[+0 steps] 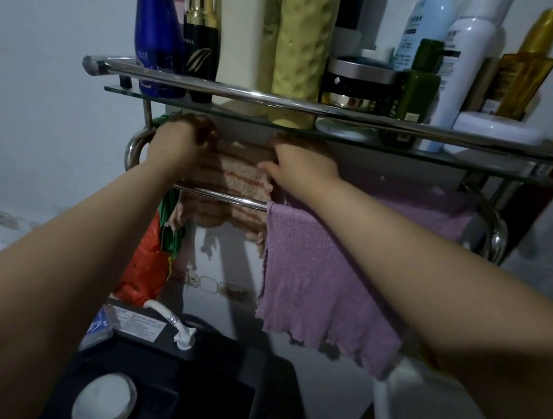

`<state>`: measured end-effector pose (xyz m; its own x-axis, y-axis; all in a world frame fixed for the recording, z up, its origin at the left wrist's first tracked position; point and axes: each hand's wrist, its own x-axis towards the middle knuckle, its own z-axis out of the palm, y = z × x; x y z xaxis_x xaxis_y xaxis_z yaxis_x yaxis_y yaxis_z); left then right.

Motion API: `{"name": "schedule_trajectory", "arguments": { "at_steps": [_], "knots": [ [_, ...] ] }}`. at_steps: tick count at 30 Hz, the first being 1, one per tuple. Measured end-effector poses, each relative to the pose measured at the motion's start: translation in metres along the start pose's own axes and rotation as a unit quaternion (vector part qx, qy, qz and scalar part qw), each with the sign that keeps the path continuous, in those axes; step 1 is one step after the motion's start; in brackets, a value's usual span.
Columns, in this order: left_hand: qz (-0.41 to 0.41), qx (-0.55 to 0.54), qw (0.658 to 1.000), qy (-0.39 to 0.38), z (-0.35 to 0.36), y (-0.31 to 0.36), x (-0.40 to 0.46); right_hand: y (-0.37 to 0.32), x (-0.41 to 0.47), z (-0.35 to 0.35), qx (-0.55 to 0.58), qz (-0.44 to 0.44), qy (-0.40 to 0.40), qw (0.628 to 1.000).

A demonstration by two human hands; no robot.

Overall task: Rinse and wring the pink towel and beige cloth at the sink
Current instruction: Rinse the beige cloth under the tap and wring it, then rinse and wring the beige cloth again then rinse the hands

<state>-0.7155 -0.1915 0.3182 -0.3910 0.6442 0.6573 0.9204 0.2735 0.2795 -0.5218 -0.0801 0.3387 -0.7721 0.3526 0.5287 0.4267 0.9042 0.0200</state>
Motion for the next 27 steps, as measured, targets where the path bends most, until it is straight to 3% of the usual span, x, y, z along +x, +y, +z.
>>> {"name": "schedule_trajectory", "arguments": {
  "at_steps": [5, 7, 9, 11, 14, 16, 20, 22, 27],
  "knots": [
    [-0.011, -0.003, 1.0, 0.025, 0.003, 0.004, -0.003, 0.013, 0.015, -0.002, 0.078, 0.238, -0.037, 0.967],
    [-0.024, 0.041, 0.998, 0.036, 0.005, 0.006, -0.004, 0.021, 0.013, -0.002, 0.08, 0.291, 0.007, 0.953],
    [-0.046, 0.103, 0.993, 0.048, 0.005, 0.008, -0.005, 0.027, 0.011, -0.003, 0.043, 0.32, -0.006, 0.946],
    [-0.038, 0.11, 0.992, 0.053, 0.006, 0.012, -0.005, 0.027, 0.008, -0.004, 0.022, 0.285, -0.026, 0.958],
    [0.031, 0.092, 0.995, 0.031, 0.011, 0.023, -0.006, 0.017, 0.0, -0.005, 0.077, 0.088, -0.065, 0.991],
    [0.047, 0.084, 0.995, 0.025, 0.014, 0.029, -0.008, 0.014, -0.006, -0.003, 0.043, 0.018, -0.061, 0.997],
    [-0.005, 0.07, 0.996, 0.058, 0.019, 0.043, -0.017, 0.021, -0.018, -0.004, 0.038, 0.039, -0.052, 0.997],
    [-0.021, 0.028, 0.996, 0.078, 0.023, 0.064, -0.029, 0.022, -0.036, -0.007, 0.054, 0.018, -0.012, 0.998],
    [0.075, -0.051, 0.992, 0.085, 0.039, 0.136, -0.079, 0.038, -0.122, -0.014, 0.096, -0.003, 0.069, 0.993]
  ]
}}
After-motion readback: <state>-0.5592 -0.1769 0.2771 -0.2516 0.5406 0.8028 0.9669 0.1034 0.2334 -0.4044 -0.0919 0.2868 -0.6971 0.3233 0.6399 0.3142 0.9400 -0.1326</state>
